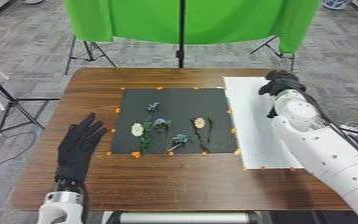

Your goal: Arrange flowers

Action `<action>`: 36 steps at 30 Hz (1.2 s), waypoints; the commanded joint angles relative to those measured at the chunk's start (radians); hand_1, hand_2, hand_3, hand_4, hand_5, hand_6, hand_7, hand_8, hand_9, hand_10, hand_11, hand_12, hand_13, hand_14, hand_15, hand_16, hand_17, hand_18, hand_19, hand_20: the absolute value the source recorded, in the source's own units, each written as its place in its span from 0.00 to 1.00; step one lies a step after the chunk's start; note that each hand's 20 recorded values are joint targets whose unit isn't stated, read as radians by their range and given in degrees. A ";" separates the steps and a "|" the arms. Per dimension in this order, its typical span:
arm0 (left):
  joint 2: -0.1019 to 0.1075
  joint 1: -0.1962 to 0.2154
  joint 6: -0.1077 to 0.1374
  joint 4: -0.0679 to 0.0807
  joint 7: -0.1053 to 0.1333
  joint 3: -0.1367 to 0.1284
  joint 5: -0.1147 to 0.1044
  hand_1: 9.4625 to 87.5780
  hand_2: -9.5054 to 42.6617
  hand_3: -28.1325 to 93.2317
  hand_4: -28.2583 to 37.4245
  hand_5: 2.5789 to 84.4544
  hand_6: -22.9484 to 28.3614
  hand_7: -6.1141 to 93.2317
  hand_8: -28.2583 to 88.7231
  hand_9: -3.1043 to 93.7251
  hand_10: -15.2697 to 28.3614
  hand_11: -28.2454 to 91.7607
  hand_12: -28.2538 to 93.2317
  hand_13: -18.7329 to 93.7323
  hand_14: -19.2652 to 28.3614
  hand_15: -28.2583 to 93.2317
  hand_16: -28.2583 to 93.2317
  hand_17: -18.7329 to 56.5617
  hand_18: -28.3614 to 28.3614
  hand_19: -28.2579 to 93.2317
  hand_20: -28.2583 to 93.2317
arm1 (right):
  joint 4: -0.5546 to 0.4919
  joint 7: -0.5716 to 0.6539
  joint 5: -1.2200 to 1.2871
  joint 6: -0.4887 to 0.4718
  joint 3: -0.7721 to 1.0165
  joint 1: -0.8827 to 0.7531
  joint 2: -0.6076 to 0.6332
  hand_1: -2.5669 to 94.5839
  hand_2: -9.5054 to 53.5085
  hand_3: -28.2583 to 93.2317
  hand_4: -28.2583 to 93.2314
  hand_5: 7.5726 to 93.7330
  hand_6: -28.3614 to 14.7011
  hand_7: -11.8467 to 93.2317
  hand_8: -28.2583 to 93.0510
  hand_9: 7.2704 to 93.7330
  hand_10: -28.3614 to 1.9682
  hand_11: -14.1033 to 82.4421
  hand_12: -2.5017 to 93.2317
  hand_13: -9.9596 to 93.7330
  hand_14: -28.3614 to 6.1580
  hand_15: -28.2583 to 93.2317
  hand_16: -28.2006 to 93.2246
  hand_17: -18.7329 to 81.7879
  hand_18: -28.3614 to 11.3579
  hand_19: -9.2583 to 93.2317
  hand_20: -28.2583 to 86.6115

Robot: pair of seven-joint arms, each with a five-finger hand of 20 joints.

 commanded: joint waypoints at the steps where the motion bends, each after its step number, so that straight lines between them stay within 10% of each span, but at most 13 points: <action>1: -0.007 0.014 -0.010 0.010 -0.009 0.005 -0.001 0.08 0.24 0.76 0.00 0.40 0.54 0.14 0.20 0.39 0.63 0.35 0.34 0.39 0.77 0.41 0.23 0.24 0.72 0.32 0.38 | 0.056 0.041 -0.002 -0.017 0.034 -0.022 -0.017 0.39 0.00 0.82 0.06 0.46 0.73 0.25 0.16 0.48 0.36 0.23 0.23 0.83 0.58 0.77 0.46 0.74 0.31 1.00 0.66; 13: -0.008 0.009 -0.013 0.012 -0.012 0.005 -0.002 0.08 0.24 0.76 0.00 0.40 0.54 0.14 0.20 0.39 0.63 0.35 0.34 0.39 0.77 0.41 0.23 0.24 0.72 0.32 0.38 | 0.068 -0.120 -0.021 0.321 -0.019 -0.094 0.002 0.62 0.00 0.73 0.03 0.84 0.78 0.33 0.26 0.97 0.64 0.28 0.40 0.98 0.77 0.76 0.49 0.85 0.40 1.00 0.77; 25: -0.009 0.021 -0.015 0.007 -0.017 0.000 0.000 0.07 0.24 0.76 0.00 0.40 0.54 0.14 0.20 0.39 0.63 0.35 0.33 0.39 0.77 0.41 0.23 0.24 0.72 0.32 0.38 | -0.484 -0.141 0.022 0.216 0.118 -0.452 0.108 0.63 0.00 0.74 0.04 0.87 0.75 0.32 0.27 1.00 0.66 0.25 0.43 0.99 0.79 0.75 0.50 0.87 0.42 1.00 0.78; 36: -0.006 0.015 -0.017 0.009 -0.017 0.006 0.003 0.08 0.24 0.76 0.00 0.40 0.54 0.14 0.20 0.39 0.63 0.35 0.34 0.39 0.77 0.41 0.23 0.24 0.73 0.32 0.38 | -0.539 -0.188 0.004 0.211 0.082 -0.539 0.077 0.63 0.00 0.74 0.04 0.87 0.75 0.33 0.28 1.00 0.66 0.23 0.44 0.98 0.80 0.75 0.50 0.86 0.43 1.00 0.79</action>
